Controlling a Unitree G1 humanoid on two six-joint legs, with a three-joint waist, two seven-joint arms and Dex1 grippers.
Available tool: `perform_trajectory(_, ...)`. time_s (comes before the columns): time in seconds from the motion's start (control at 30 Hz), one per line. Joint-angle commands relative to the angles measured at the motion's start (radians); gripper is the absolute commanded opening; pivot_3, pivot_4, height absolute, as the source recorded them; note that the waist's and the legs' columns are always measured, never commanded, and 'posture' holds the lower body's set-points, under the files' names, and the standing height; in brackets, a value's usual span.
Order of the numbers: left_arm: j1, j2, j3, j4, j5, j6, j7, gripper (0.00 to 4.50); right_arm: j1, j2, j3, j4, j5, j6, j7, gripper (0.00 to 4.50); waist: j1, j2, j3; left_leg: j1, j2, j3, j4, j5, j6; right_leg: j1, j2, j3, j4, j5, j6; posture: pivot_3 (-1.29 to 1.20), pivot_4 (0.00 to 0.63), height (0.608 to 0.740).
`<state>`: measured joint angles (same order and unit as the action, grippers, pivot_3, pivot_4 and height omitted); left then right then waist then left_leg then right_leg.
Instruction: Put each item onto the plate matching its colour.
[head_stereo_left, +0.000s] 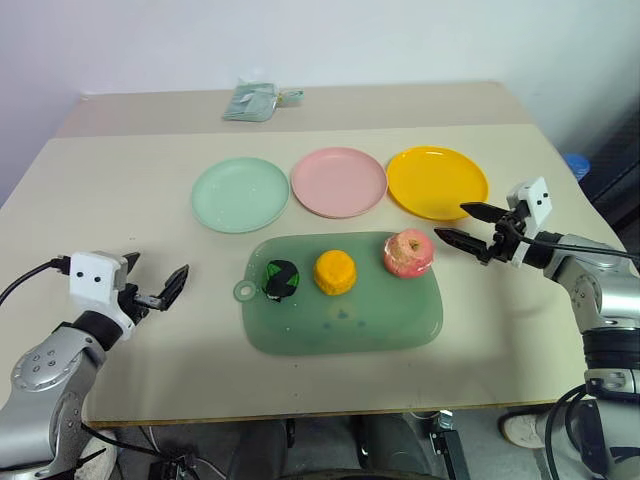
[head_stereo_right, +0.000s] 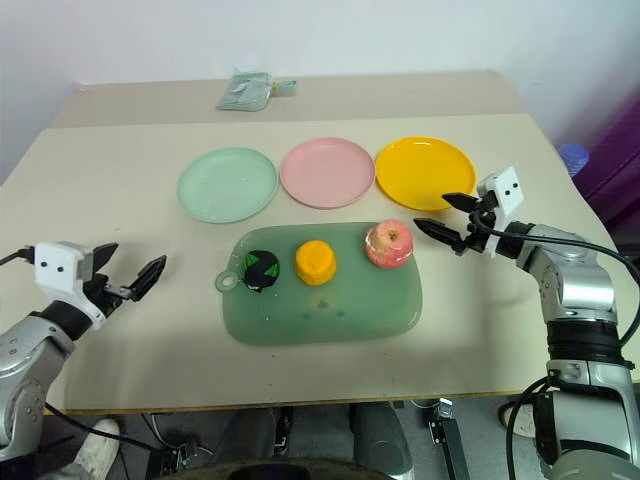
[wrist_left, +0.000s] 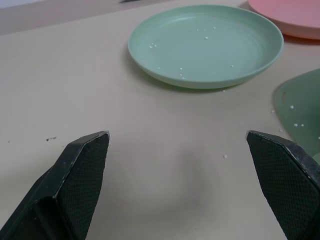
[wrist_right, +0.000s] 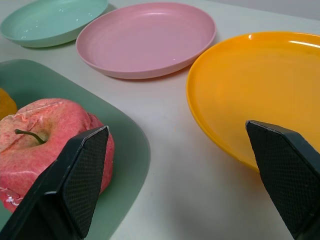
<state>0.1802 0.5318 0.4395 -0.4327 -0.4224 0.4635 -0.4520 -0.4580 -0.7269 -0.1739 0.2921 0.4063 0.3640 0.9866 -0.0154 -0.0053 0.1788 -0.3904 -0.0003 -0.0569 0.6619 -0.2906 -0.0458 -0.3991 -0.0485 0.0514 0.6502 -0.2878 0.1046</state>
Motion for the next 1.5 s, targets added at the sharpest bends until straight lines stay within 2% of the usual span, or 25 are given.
perform_trajectory(0.03, -0.009, -0.002, 0.008, -0.009, 0.008, -0.029, 0.007, 4.50, -0.018, -0.011, -0.020, 0.003, -0.008, -0.028, -0.004, 4.46, 0.000, 0.000, 0.000, 0.000, 0.000, 0.000, 0.000, 0.000, 0.000, 0.000, 0.000, 0.000, 0.000, 0.000, 0.000, 0.00, 0.150, 0.740)
perform_trajectory(0.2, -0.005, -0.015, 0.000, -0.021, 0.005, -0.031, 0.015, 4.50, -0.042, 0.008, -0.012, 0.013, -0.019, -0.047, -0.014, 4.46, 0.001, 0.000, 0.000, 0.000, 0.000, 0.000, 0.000, 0.000, 0.000, 0.000, 0.000, 0.000, 0.000, 0.000, 0.000, 0.00, 0.150, 0.740)
perform_trajectory(0.47, -0.024, -0.009, 0.012, -0.002, -0.015, -0.031, 0.001, 4.50, 0.019, 0.015, -0.033, -0.087, -0.001, -0.015, -0.068, 4.46, 0.003, 0.000, 0.000, 0.000, 0.000, 0.000, 0.000, 0.000, 0.000, 0.000, 0.000, 0.000, 0.000, 0.000, 0.000, 0.00, 0.150, 0.740)
perform_trajectory(0.63, -0.099, 0.015, -0.017, 0.055, -0.019, -0.027, -0.038, 4.50, 0.080, 0.012, -0.068, -0.222, 0.038, 0.031, -0.113, 4.46, 0.002, 0.000, 0.000, 0.000, -0.001, 0.000, 0.000, 0.000, 0.000, 0.000, 0.000, 0.000, 0.001, 0.000, 0.000, 0.00, 0.150, 0.740)
perform_trajectory(0.77, -0.202, 0.051, -0.058, 0.088, -0.060, 0.014, -0.099, 4.50, 0.129, -0.017, -0.095, -0.345, 0.112, 0.113, -0.086, 4.46, 0.004, 0.000, 0.000, 0.000, -0.001, -0.001, 0.001, 0.000, 0.000, 0.000, 0.000, 0.000, 0.001, 0.000, 0.000, 0.00, 0.150, 0.740)
perform_trajectory(0.97, -0.332, 0.162, -0.217, 0.097, -0.140, 0.086, -0.347, 4.50, 0.255, -0.105, -0.084, -0.637, 0.275, 0.296, 0.001, 4.46, 0.001, 0.000, 0.000, -0.001, -0.001, -0.002, 0.001, 0.000, 0.000, 0.000, 0.001, -0.001, 0.001, 0.000, 0.000, 0.00, 0.150, 0.740)
perform_trajectory(1.03, -0.382, 0.196, -0.323, 0.110, -0.101, 0.076, -0.422, 4.50, 0.291, -0.111, -0.062, -0.721, 0.293, 0.309, 0.003, 4.46, 0.001, 0.000, 0.000, 0.000, -0.001, -0.001, 0.001, 0.000, 0.000, 0.000, 0.001, -0.001, 0.000, 0.000, 0.000, 0.00, 0.150, 0.740)
perform_trajectory(1.13, -0.496, 0.220, -0.521, 0.202, 0.044, 0.014, -0.501, 4.50, 0.309, -0.087, -0.048, -0.807, 0.317, 0.322, -0.035, 4.46, 0.002, 0.000, 0.000, 0.000, -0.002, -0.001, 0.001, 0.000, 0.000, 0.001, 0.002, -0.001, 0.001, 0.000, 0.000, 0.00, 0.150, 0.740)
perform_trajectory(1.33, -0.612, 0.182, -0.674, 0.356, 0.190, -0.066, -0.536, 4.50, 0.333, -0.050, -0.026, -0.893, 0.352, 0.341, -0.106, 4.46, 0.001, 0.000, 0.000, 0.000, -0.002, -0.002, 0.001, 0.000, 0.000, 0.001, 0.003, -0.001, 0.001, 0.000, 0.000, 0.00, 0.150, 0.740)
perform_trajectory(1.43, -0.621, 0.155, -0.668, 0.380, 0.183, -0.073, -0.552, 3.68, 0.353, -0.031, -0.026, -0.921, 0.361, 0.344, -0.142, 4.50, 0.002, 0.000, 0.000, -0.001, -0.002, -0.002, 0.001, 0.000, 0.000, 0.000, 0.003, -0.001, 0.001, 0.000, 0.000, 0.00, 0.150, 0.740)
perform_trajectory(1.47, -0.623, 0.141, -0.641, 0.376, 0.165, -0.068, -0.540, 3.10, 0.358, -0.028, -0.029, -0.927, 0.365, 0.346, -0.150, 4.50, 0.003, 0.000, 0.000, -0.001, -0.002, -0.002, 0.001, 0.000, 0.000, 0.000, 0.003, -0.001, 0.001, 0.000, 0.000, 0.00, 0.150, 0.740)
perform_trajectory(1.5, -0.626, 0.127, -0.613, 0.372, 0.146, -0.063, -0.528, 2.72, 0.362, -0.028, -0.032, -0.930, 0.369, 0.347, -0.156, 4.50, 0.003, 0.000, 0.000, -0.001, -0.002, -0.002, 0.002, 0.000, 0.000, 0.000, 0.002, -0.001, 0.001, 0.000, 0.000, 0.00, 0.150, 0.740)
